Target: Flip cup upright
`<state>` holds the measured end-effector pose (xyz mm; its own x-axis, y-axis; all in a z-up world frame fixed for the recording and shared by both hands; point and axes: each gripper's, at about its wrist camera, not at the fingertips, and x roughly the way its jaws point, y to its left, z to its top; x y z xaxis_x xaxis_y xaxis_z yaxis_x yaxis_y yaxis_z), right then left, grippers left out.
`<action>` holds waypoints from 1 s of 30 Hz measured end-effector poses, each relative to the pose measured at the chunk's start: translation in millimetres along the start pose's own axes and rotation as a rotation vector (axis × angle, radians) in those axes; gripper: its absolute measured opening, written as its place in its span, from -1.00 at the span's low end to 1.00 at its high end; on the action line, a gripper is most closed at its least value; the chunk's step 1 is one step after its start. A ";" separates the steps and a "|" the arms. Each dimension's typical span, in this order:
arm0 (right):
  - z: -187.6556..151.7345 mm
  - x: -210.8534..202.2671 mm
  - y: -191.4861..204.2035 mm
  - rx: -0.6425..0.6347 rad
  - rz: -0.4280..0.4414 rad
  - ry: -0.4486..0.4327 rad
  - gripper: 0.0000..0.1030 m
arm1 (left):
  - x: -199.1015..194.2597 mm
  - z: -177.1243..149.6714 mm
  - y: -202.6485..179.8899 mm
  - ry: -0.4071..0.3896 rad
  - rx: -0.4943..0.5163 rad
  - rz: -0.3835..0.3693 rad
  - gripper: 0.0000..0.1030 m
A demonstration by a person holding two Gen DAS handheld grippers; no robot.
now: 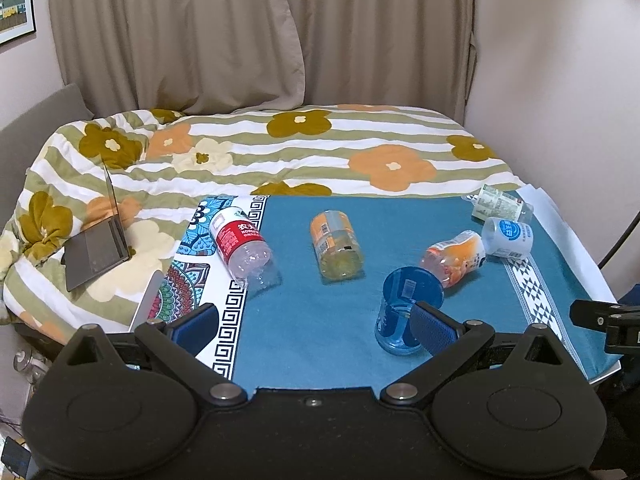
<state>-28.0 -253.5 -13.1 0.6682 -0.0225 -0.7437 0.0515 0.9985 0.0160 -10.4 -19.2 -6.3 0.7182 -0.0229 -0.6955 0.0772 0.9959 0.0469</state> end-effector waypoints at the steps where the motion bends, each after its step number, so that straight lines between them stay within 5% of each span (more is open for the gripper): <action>1: 0.2 0.3 0.1 0.000 -0.001 0.000 1.00 | 0.2 0.2 -0.1 -0.001 0.001 -0.001 1.00; 15: 1.7 1.5 -2.9 0.008 -0.005 -0.001 1.00 | 2.6 5.4 5.4 -0.012 -0.059 -0.058 1.00; 30: 2.6 2.7 -3.6 0.009 -0.003 0.002 1.00 | 5.7 8.7 4.0 -0.029 -0.017 0.015 1.00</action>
<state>-24.5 -257.3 -13.5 0.6665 -0.0257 -0.7450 0.0604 0.9980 0.0196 0.0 -16.0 -3.7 0.7392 -0.0101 -0.6734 0.0546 0.9975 0.0449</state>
